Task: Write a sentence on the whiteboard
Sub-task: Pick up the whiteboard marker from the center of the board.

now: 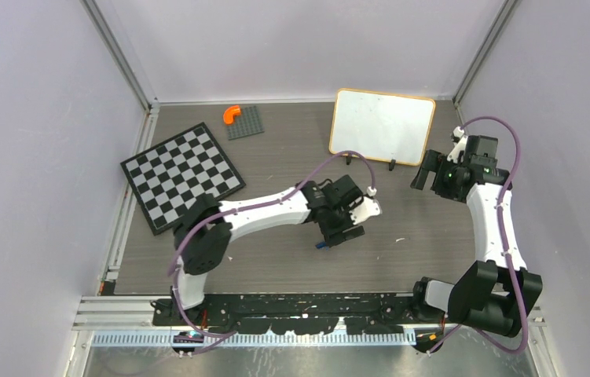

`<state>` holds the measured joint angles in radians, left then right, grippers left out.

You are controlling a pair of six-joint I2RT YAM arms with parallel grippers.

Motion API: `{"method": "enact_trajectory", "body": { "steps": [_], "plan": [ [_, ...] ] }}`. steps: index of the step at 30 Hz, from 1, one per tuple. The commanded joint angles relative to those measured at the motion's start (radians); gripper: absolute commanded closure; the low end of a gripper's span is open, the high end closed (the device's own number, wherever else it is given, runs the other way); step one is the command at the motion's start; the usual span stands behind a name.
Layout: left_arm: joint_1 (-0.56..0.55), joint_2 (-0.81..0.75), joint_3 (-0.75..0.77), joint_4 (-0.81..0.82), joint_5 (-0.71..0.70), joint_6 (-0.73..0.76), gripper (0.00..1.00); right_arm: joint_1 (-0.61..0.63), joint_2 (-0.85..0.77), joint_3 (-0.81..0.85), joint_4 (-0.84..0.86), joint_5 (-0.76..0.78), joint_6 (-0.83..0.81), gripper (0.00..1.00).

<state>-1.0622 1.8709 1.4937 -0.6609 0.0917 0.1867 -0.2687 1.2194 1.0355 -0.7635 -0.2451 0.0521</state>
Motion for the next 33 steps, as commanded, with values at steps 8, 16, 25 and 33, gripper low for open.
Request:
{"method": "enact_trajectory", "body": {
  "steps": [8,16,25,33],
  "plan": [
    [-0.025,0.218,0.131,-0.019,-0.033,0.003,0.49,-0.007,-0.045,-0.02,0.029,-0.04,0.003,0.02],
    [-0.036,0.304,0.166,-0.105,-0.076,0.022,0.71,-0.007,-0.025,-0.02,0.03,-0.04,-0.003,0.02],
    [-0.001,0.287,0.219,-0.253,-0.039,0.007,1.0,-0.001,-0.032,-0.025,0.042,-0.082,0.015,0.07],
    [0.243,-0.044,0.148,-0.229,0.149,-0.089,1.0,0.15,-0.001,-0.002,0.142,0.005,0.114,0.15]
  ]
}}
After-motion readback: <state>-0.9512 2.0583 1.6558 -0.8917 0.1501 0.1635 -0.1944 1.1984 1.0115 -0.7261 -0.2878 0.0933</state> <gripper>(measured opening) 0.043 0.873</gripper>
